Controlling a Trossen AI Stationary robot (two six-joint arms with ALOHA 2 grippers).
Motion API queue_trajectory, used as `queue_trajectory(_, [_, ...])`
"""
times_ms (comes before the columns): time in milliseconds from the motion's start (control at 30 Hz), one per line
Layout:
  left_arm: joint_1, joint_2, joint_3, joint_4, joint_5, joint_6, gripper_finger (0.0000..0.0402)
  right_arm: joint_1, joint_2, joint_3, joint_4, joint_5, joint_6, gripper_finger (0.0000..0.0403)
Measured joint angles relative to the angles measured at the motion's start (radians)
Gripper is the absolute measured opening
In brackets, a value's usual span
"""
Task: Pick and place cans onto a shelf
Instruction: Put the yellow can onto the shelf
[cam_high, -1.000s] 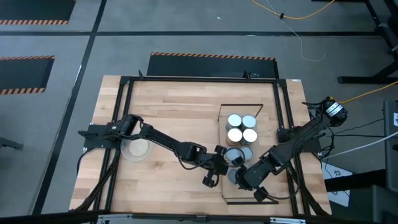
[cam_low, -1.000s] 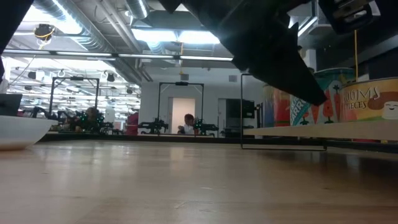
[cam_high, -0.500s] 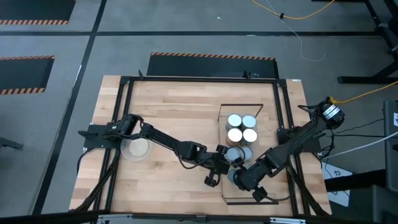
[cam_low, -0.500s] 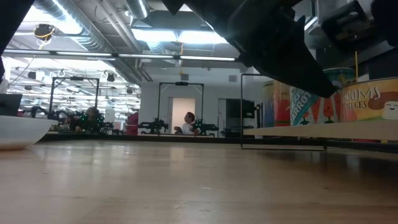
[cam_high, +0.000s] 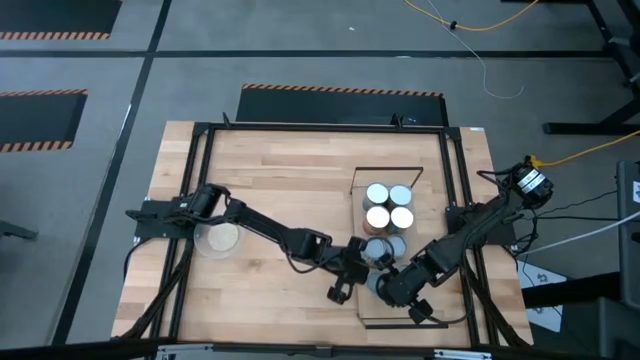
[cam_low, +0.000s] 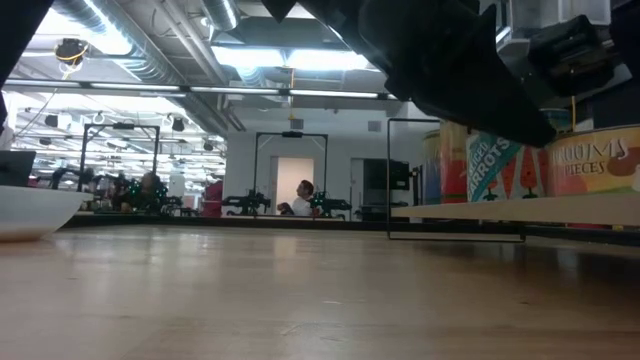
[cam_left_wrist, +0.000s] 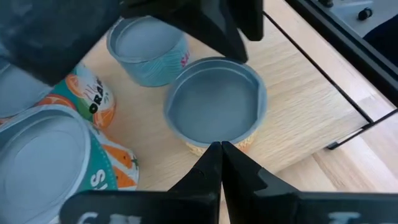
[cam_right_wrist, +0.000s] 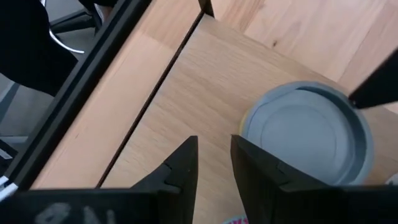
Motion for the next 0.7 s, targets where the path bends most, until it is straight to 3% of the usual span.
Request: queue_trajectory(700, [-0.028,0.0,0.0,0.002,0.001,0.001,0.0001,0.0,-0.002,0.001,-0.096,0.061,0.039,0.0101])
